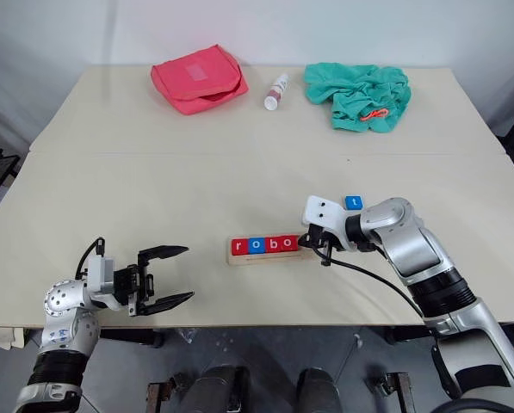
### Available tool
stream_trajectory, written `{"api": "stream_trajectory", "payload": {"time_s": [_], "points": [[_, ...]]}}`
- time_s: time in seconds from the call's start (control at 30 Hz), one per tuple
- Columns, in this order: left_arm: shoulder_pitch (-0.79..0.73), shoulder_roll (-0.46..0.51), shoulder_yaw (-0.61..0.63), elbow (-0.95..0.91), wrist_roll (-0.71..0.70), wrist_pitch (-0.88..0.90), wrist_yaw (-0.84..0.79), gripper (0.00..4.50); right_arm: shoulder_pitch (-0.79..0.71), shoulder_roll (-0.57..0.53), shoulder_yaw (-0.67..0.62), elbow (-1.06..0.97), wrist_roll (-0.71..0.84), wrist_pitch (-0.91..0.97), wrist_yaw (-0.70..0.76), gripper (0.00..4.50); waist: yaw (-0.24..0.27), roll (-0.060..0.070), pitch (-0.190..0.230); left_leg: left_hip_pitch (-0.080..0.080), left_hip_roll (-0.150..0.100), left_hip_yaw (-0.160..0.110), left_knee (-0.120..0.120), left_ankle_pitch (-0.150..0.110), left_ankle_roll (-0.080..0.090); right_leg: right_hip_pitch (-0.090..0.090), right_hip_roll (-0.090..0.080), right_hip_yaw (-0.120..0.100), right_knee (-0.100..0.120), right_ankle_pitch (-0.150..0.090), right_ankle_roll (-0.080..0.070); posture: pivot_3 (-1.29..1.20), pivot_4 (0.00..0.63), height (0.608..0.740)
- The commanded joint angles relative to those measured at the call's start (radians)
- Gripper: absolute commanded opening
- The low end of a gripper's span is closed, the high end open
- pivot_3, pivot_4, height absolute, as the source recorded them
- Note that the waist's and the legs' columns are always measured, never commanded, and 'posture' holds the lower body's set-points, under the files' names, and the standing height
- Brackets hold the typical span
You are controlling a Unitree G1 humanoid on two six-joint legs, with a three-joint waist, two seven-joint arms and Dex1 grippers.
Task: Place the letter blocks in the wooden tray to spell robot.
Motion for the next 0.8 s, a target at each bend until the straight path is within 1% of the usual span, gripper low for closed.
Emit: {"api": "stream_trajectory", "payload": {"time_s": [0.03, 0.07, 0.1, 0.13, 0.2, 0.27, 0.37, 0.4, 0.43, 0.5, 0.53, 0.57, 0.7, 0.8], "points": [[-0.011, 0.007, 0.004, 0.005, -0.01, 0.001, -0.007, 4.5, 0.022, -0.046, -0.089, -0.08, 0.02, 0.036, -0.036, 0.05, 0.001, 0.0, 0.0, 0.0, 0.0, 0.0, 0.0, 0.0, 0.0, 0.0, 0.0, 0.0, 0.0, 0.0, 0.0, 0.0, 0.15, 0.74], [-0.021, 0.008, 0.002, 0.016, -0.01, 0.002, -0.012, 4.5, 0.041, -0.058, -0.126, -0.108, 0.04, 0.058, -0.046, 0.05, 0.003, 0.0, 0.0, 0.0, 0.0, 0.0, 0.0, 0.0, 0.0, 0.0, 0.0, 0.0, 0.0, 0.0, 0.0, 0.0, 0.15, 0.74], [-0.034, 0.009, 0.0, 0.029, -0.009, 0.004, -0.019, 4.5, 0.071, -0.065, -0.183, -0.147, 0.073, 0.078, -0.059, 0.2, 0.003, 0.0, 0.0, 0.0, 0.0, -0.001, 0.0, 0.0, 0.0, 0.0, 0.0, 0.0, 0.0, 0.0, 0.0, 0.0, 0.15, 0.74], [-0.043, 0.01, 0.0, 0.039, -0.009, 0.005, -0.024, 4.5, 0.094, -0.068, -0.221, -0.176, 0.096, 0.093, -0.069, 0.4, 0.004, 0.0, 0.0, 0.0, 0.0, -0.001, 0.0, 0.0, 0.0, 0.0, 0.0, 0.0, 0.0, 0.0, 0.0, 0.0, 0.15, 0.74], [-0.069, 0.013, -0.002, 0.068, -0.006, 0.008, -0.04, 4.5, 0.143, -0.057, -0.323, -0.2, 0.105, 0.123, -0.159, 0.88, 0.005, 0.0, 0.0, 0.0, 0.0, -0.001, 0.0, 0.0, 0.0, 0.0, 0.0, -0.001, 0.0, 0.0, 0.0, 0.0, 0.15, 0.74], [-0.09, 0.016, -0.002, 0.096, -0.005, 0.008, -0.058, 4.5, 0.183, -0.041, -0.403, -0.215, 0.113, 0.151, -0.243, 1.54, 0.004, 0.0, 0.0, 0.0, 0.0, 0.0, 0.0, 0.0, 0.0, 0.001, 0.0, -0.001, 0.0, 0.0, 0.0, 0.0, 0.15, 0.74], [-0.11, 0.017, 0.0, 0.122, -0.005, 0.007, -0.074, 4.5, 0.236, -0.029, -0.474, -0.247, 0.136, 0.153, -0.305, 2.57, 0.002, 0.0, 0.0, 0.0, 0.0, 0.0, 0.0, 0.0, 0.0, 0.0, 0.0, -0.001, 0.0, 0.0, 0.0, 0.0, 0.15, 0.74], [-0.123, 0.019, 0.0, 0.139, -0.003, 0.007, -0.08, 4.5, 0.274, -0.02, -0.517, -0.264, 0.145, 0.163, -0.335, 2.81, 0.002, 0.0, 0.0, 0.0, 0.0, 0.0, -0.001, 0.0, 0.0, 0.0, 0.0, -0.001, 0.0, 0.0, 0.0, 0.0, 0.15, 0.74], [-0.132, 0.02, 0.001, 0.151, -0.003, 0.006, -0.084, 4.5, 0.301, -0.015, -0.544, -0.278, 0.154, 0.172, -0.356, 3.19, 0.002, 0.0, 0.0, 0.0, 0.0, 0.0, -0.001, 0.0, 0.0, 0.0, 0.0, -0.001, 0.0, 0.0, 0.0, 0.0, 0.15, 0.74], [-0.159, 0.023, 0.0, 0.186, 0.002, 0.003, -0.093, 4.5, 0.377, 0.024, -0.62, -0.309, 0.173, 0.2, -0.425, 3.87, 0.003, 0.0, 0.0, 0.0, 0.0, 0.0, -0.001, 0.0, 0.0, 0.0, 0.0, -0.001, 0.0, 0.0, 0.0, 0.0, 0.15, 0.74], [-0.167, 0.023, -0.001, 0.198, 0.003, 0.002, -0.096, 4.5, 0.401, 0.046, -0.637, -0.316, 0.18, 0.195, -0.451, 4.23, 0.004, 0.0, 0.0, 0.0, 0.0, 0.0, -0.001, 0.0, 0.0, 0.0, 0.0, -0.001, 0.001, 0.0, 0.0, 0.0, 0.15, 0.74], [-0.174, 0.023, -0.003, 0.206, 0.004, 0.001, -0.1, 4.5, 0.417, 0.062, -0.644, -0.321, 0.188, 0.194, -0.47, 4.44, 0.004, 0.0, 0.0, 0.0, 0.0, 0.0, -0.001, 0.0, 0.0, 0.0, 0.0, -0.001, 0.001, 0.0, 0.0, 0.0, 0.15, 0.74], [-0.188, 0.021, -0.009, 0.22, 0.006, -0.002, -0.106, 4.5, 0.417, 0.103, -0.622, -0.308, 0.204, 0.195, -0.519, 4.44, -0.001, 0.0, 0.0, 0.001, 0.0, 0.002, -0.001, 0.0, 0.0, 0.0, 0.0, 0.0, 0.0, 0.0, 0.0, 0.0, 0.15, 0.74], [-0.191, 0.019, -0.014, 0.217, 0.006, -0.002, -0.104, 4.5, 0.362, 0.151, -0.6, -0.246, 0.205, 0.24, -0.591, 4.44, -0.003, 0.0, 0.0, 0.002, 0.001, 0.003, -0.001, 0.0, 0.0, 0.0, 0.0, 0.0, 0.001, 0.0, 0.0, 0.0, 0.15, 0.74]]}}
